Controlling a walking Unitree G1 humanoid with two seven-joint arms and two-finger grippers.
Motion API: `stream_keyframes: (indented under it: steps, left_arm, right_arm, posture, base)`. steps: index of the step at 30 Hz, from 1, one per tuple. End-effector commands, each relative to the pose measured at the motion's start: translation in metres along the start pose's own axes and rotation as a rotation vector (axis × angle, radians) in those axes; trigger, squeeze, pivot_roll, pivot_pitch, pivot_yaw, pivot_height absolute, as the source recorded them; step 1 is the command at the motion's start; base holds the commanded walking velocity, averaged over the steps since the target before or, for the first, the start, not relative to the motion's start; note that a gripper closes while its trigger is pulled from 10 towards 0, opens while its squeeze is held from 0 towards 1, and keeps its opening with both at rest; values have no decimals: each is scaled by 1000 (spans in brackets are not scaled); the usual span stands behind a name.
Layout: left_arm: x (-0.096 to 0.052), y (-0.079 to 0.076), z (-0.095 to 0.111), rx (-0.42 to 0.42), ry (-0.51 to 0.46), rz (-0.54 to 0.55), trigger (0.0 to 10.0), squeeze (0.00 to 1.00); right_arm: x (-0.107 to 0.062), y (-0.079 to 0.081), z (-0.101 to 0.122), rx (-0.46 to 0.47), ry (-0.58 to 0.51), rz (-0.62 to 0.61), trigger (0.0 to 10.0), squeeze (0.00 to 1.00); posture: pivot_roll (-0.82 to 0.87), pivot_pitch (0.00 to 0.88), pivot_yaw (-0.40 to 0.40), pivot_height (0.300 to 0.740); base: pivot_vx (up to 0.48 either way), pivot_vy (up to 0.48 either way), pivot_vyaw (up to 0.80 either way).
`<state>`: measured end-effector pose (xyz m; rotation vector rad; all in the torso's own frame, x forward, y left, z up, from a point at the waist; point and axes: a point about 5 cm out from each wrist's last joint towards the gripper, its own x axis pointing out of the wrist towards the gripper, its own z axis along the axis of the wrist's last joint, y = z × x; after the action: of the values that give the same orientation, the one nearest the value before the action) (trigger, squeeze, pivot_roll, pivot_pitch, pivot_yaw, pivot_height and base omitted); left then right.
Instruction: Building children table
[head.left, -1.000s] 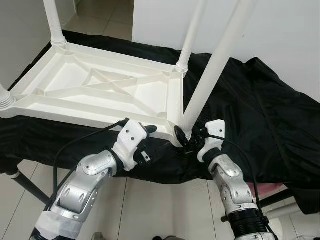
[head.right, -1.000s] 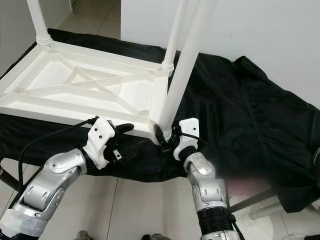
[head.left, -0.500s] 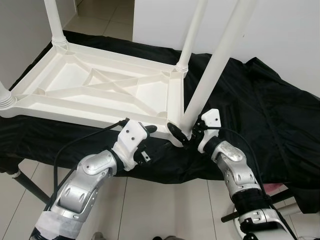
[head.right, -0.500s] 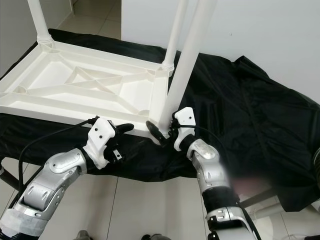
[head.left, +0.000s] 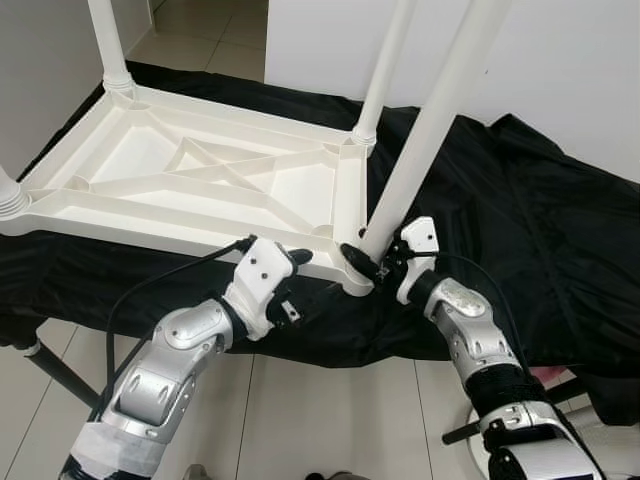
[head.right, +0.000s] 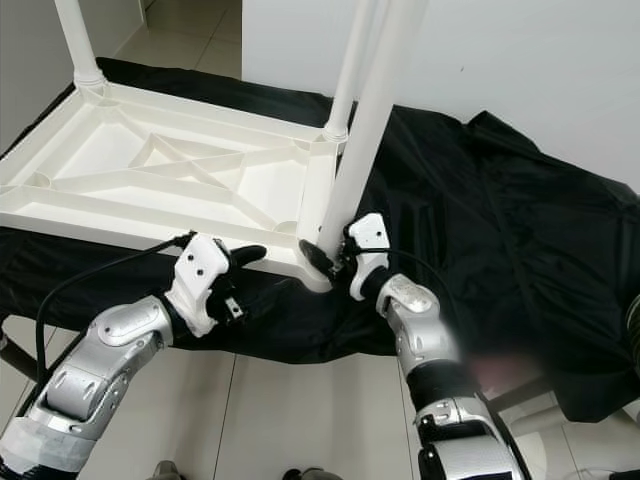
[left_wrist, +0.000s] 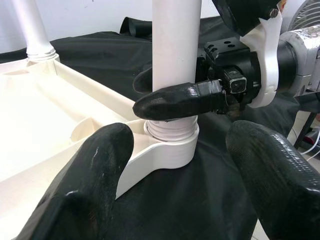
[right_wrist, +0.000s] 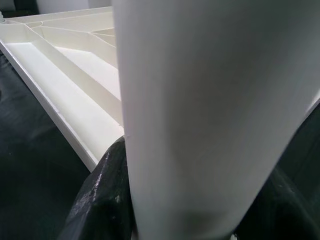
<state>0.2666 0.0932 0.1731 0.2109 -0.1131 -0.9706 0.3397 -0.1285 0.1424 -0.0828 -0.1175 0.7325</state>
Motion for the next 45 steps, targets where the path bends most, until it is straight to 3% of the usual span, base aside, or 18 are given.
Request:
stream_keyframes:
  steps: [1, 2, 7, 13, 22, 24, 37, 41, 45]
  left_arm:
    - [2, 0, 1, 9, 2, -12, 10000, 0]
    - [3, 0, 1, 9, 1, -12, 10000, 0]
    - [4, -1, 0, 6, -1, -20, 10000, 0]
    - [4, -2, -1, 2, 4, -24, 10000, 0]
    - [2, -2, -4, -2, 12, -17, 10000, 0]
    - [2, -2, -5, -5, 13, -17, 10000, 0]
    - [3, -1, -5, 4, 16, -14, 10000, 0]
    - [3, -1, -5, 4, 16, -12, 10000, 0]
    - [3, -1, -5, 8, 17, -16, 10000, 0]
  right_arm:
    - [-7, -1, -14, 3, 68, 4, 9490, 0]
    - [-7, -1, -14, 16, 63, -4, 10000, 0]
    - [-5, -2, -14, 46, 54, -30, 10000, 0]
    - [-1, -8, -16, 67, 91, -172, 10000, 0]
    - [0, -2, -19, 117, 73, -282, 10000, 0]
    - [0, 2, -22, 166, 81, -424, 10000, 0]
    - [5, 20, -27, 240, 88, -740, 10000, 0]
    - [7, 25, -25, 252, 79, -763, 10000, 0]
    - [5, 25, -21, 194, 63, -759, 10000, 0]
  posture:
    - [92, 97, -147, 740]
    - [92, 97, -147, 740]
    - [88, 101, -143, 740]
    - [88, 103, -144, 740]
    - [94, 104, -149, 740]
    - [90, 105, -148, 740]
    - [93, 101, -148, 740]
    - [95, 99, -147, 740]
    - [100, 93, -152, 740]
  base:
    - [0, 0, 0]
    - [0, 0, 0]
    - [0, 0, 0]
    - [0, 0, 0]
    - [0, 0, 0]
    - [0, 0, 0]
    - [0, 0, 0]
    - [0, 0, 0]
    - [0, 0, 0]
